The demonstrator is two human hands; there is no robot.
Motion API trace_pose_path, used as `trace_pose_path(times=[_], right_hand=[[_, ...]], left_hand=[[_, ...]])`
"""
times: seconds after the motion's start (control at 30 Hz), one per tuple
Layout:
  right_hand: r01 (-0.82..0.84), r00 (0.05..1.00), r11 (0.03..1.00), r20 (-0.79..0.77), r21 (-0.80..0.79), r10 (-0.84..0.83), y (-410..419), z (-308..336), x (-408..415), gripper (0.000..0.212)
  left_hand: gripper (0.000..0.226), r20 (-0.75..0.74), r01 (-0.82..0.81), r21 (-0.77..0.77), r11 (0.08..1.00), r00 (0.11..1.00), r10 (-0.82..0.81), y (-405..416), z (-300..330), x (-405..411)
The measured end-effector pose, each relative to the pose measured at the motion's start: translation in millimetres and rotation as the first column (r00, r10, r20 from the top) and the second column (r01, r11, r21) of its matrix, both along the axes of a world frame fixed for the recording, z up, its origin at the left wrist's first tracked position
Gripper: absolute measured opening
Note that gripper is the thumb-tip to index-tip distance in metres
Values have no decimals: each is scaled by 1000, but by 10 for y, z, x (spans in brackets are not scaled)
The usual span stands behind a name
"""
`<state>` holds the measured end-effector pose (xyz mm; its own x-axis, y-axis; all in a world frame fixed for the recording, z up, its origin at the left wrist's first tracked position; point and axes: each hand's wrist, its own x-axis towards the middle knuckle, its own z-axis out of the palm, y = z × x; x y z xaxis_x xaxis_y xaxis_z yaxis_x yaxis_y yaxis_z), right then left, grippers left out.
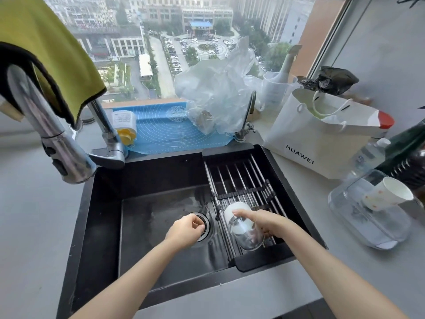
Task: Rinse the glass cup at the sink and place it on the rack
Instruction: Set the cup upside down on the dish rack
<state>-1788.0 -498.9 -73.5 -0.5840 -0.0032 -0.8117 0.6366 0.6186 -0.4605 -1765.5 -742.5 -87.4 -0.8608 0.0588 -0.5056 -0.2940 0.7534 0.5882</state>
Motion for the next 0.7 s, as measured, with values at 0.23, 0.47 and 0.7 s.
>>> trace_pose_path(times=[0.23, 0.47, 0.7], right_hand=[[-97, 995, 995, 27, -5, 97, 72, 74, 49, 82], [-205, 975, 976, -66, 77, 210, 129, 7, 155, 93], [-221, 969, 969, -84, 106, 231, 120, 66, 135, 83]], left_hand=[[16, -65, -12, 82, 997, 998, 17, 133, 91, 88], [15, -129, -37, 83, 996, 991, 48, 48, 304, -32], [14, -125, -51, 98, 994, 990, 63, -29, 426, -88]])
